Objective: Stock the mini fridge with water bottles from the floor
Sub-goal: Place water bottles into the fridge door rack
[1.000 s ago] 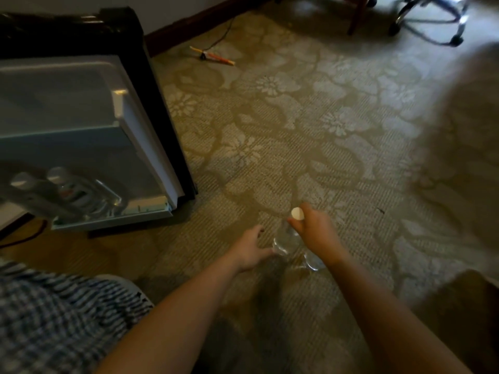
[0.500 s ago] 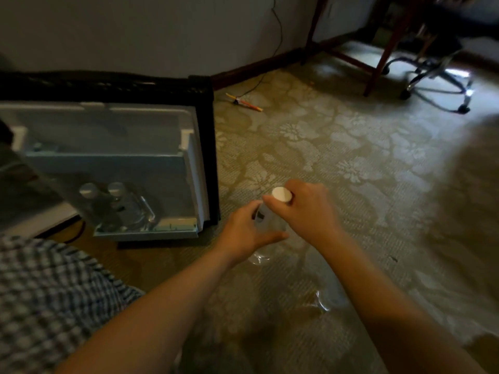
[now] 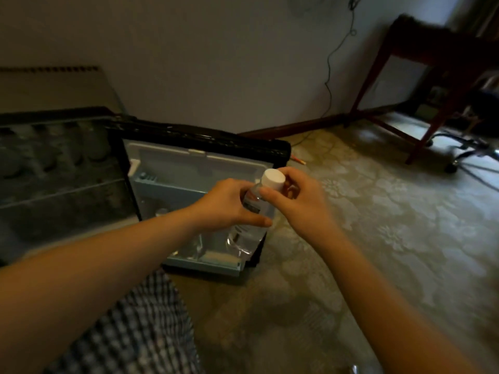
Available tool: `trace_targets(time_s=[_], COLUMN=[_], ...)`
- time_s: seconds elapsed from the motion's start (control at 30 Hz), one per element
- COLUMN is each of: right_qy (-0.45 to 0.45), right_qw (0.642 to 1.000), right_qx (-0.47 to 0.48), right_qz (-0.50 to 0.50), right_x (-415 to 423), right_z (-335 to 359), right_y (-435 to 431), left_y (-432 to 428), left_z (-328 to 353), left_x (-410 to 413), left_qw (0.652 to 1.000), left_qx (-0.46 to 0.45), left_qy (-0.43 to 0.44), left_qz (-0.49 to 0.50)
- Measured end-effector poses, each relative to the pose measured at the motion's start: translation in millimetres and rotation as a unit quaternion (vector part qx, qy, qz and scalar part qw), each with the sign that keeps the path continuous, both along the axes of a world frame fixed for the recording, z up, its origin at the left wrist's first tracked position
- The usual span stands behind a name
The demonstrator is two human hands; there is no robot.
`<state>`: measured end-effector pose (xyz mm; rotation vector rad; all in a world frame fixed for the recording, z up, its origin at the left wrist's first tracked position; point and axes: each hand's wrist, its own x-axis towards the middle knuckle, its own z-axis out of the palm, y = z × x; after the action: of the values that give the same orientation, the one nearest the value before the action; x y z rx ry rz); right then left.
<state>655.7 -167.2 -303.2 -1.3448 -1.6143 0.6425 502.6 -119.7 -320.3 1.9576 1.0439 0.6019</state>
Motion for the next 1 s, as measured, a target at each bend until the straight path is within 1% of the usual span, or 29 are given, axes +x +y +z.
trace_targets(time_s=[0.1, 0.17, 0.2, 0.3, 0.4, 0.43, 0.6, 0.77, 0.87, 0.93, 1.0], right_qy=[0.07, 0.08, 0.071, -0.003, -0.143, -0.173, -0.24, -0.283, -0.304, -0.295, -0.29], right_qw=[0.997, 0.996, 0.997, 1.0, 0.989, 0.984, 0.97, 0.957, 0.949, 0.951, 0.951], right_qx=[0.0, -0.009, -0.011, -0.007, -0.021, -0.021, -0.029, -0.06, -0.084, -0.093, -0.104], right_qz=[0.024, 0.036, 0.037, 0.014, -0.019, -0.024, -0.02, -0.018, -0.01, -0.011, -0.013], right_x=[-27.7, -44.5, -51.2, -62.7, -72.7, -75.6, -88.9, -96.9, -99.0, -100.3, -102.7], right_z=[-0.9, -4.5, -6.9, -18.8, -31.5, -35.3, -63.5, -94.5, -113.0, -123.1, -133.6], right_y=[16.0, 26.9, 31.9, 44.4, 54.2, 56.3, 69.0, 77.5, 75.8, 75.1, 78.0], left_y=[19.2, 30.2, 35.0, 45.4, 56.7, 59.9, 78.6, 88.7, 92.5, 92.7, 93.5], left_z=[8.0, 9.5, 9.7, 5.7, -11.3, -16.7, -48.4, -82.4, -103.4, -114.7, -123.6], left_x=[-28.7, -45.0, -50.9, -60.2, -71.0, -73.8, -80.4, -83.9, -92.7, -98.6, -103.1], left_qw=[0.999, 0.998, 0.997, 0.992, 0.982, 0.978, 0.957, 0.953, 0.961, 0.964, 0.963], left_qx=[0.006, 0.004, 0.005, 0.012, 0.044, 0.056, 0.053, 0.025, -0.047, -0.106, -0.142], left_qy=[0.032, 0.061, 0.079, 0.127, 0.182, 0.203, 0.284, 0.302, 0.274, 0.245, 0.23], left_qz=[-0.003, -0.006, -0.01, -0.016, -0.003, 0.0, -0.021, -0.023, -0.019, -0.006, -0.007])
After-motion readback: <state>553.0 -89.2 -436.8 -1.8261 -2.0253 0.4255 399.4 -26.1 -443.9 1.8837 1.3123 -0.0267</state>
